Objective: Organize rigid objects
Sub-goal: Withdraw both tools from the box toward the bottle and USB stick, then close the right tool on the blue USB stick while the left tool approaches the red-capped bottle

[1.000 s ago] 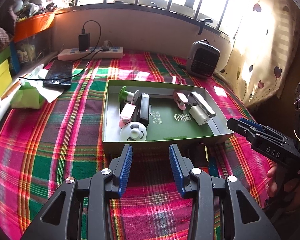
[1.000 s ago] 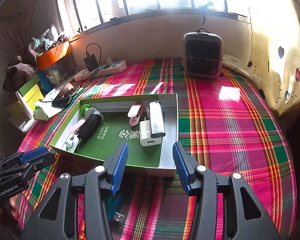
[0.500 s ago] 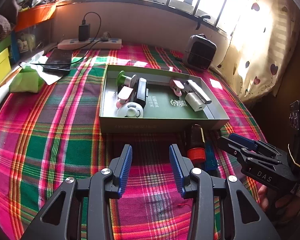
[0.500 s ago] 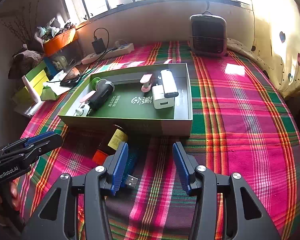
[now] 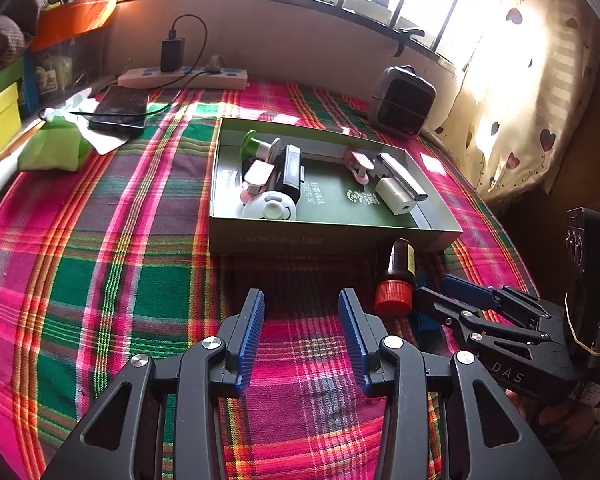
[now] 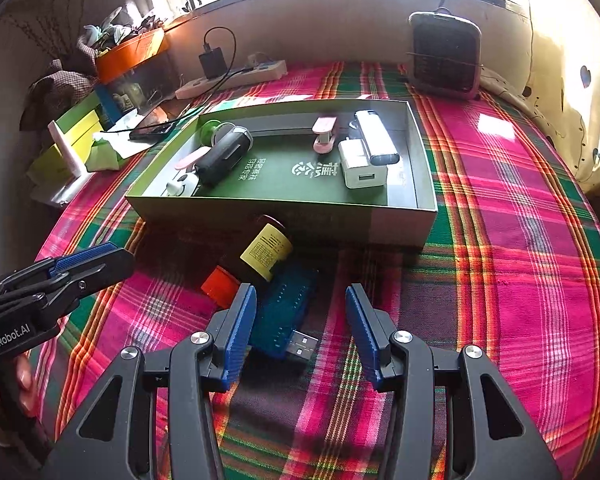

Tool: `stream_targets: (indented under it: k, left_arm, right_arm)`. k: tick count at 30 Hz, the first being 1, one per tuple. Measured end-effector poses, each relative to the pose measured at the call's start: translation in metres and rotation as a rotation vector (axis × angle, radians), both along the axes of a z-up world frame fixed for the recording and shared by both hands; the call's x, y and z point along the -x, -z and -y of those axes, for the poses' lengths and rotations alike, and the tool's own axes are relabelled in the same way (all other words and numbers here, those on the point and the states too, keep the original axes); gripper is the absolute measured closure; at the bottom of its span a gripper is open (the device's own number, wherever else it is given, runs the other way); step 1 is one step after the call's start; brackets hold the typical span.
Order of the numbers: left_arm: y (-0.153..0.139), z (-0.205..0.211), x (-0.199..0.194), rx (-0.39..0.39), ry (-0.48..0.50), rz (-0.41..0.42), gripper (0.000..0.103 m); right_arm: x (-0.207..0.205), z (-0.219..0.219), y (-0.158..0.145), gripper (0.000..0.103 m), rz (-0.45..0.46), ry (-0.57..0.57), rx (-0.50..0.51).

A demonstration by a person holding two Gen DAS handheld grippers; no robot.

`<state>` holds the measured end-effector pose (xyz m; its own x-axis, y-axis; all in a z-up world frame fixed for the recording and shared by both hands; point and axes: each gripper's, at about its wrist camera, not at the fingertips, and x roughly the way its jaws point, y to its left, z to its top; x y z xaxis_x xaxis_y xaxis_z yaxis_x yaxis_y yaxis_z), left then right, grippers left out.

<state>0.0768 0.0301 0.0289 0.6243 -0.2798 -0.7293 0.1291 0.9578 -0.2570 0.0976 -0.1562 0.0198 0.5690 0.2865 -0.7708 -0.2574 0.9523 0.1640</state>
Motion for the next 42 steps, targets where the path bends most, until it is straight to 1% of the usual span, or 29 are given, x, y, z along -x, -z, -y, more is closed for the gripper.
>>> stream_targets:
  k: [7, 13, 19, 20, 21, 23, 32, 36, 39, 40, 42]
  left_arm:
    - [0.003, -0.006, -0.002, 0.007, -0.006, -0.01, 0.065]
    - [0.005, -0.006, -0.003, 0.008, -0.001, -0.017, 0.065]
    - [0.007, -0.002, -0.007, 0.006, 0.012, -0.026, 0.065]
    - [0.008, 0.0, -0.007, 0.004, 0.015, -0.028, 0.065]
    - [0.008, 0.001, -0.008, 0.004, 0.018, -0.03, 0.065]
    - [0.009, 0.004, -0.008, 0.004, 0.025, -0.034, 0.065]
    - [0.009, 0.018, -0.014, 0.001, 0.052, -0.048, 0.065]
    - [0.007, 0.028, -0.017, 0.004, 0.077, -0.047, 0.065]
    - [0.007, 0.037, -0.018, 0.01, 0.101, -0.053, 0.065]
    - [0.007, 0.04, -0.019, 0.012, 0.109, -0.054, 0.065]
    - [0.006, 0.047, -0.019, 0.017, 0.129, -0.055, 0.06]
  right_arm:
    - [-0.003, -0.009, 0.005, 0.055, -0.017, -0.002, 0.039]
    - [-0.001, -0.015, 0.005, 0.055, 0.007, -0.013, 0.095]
    - [0.001, -0.011, 0.005, 0.055, 0.02, 0.0, 0.105]
    - [0.001, -0.009, 0.005, 0.058, 0.022, 0.001, 0.104]
    - [0.002, -0.009, 0.005, 0.063, 0.024, 0.0, 0.101]
    - [0.003, -0.008, 0.005, 0.066, 0.028, -0.001, 0.102]
    - [0.005, 0.002, 0.004, 0.066, 0.036, -0.004, 0.094]
    - [0.006, 0.007, 0.004, 0.066, 0.042, 0.003, 0.115]
    - [0.007, 0.016, 0.004, 0.066, 0.039, 0.015, 0.108]
    - [0.007, 0.019, 0.004, 0.066, 0.039, 0.02, 0.106]
    - [0.008, 0.025, 0.004, 0.066, 0.037, 0.033, 0.102]
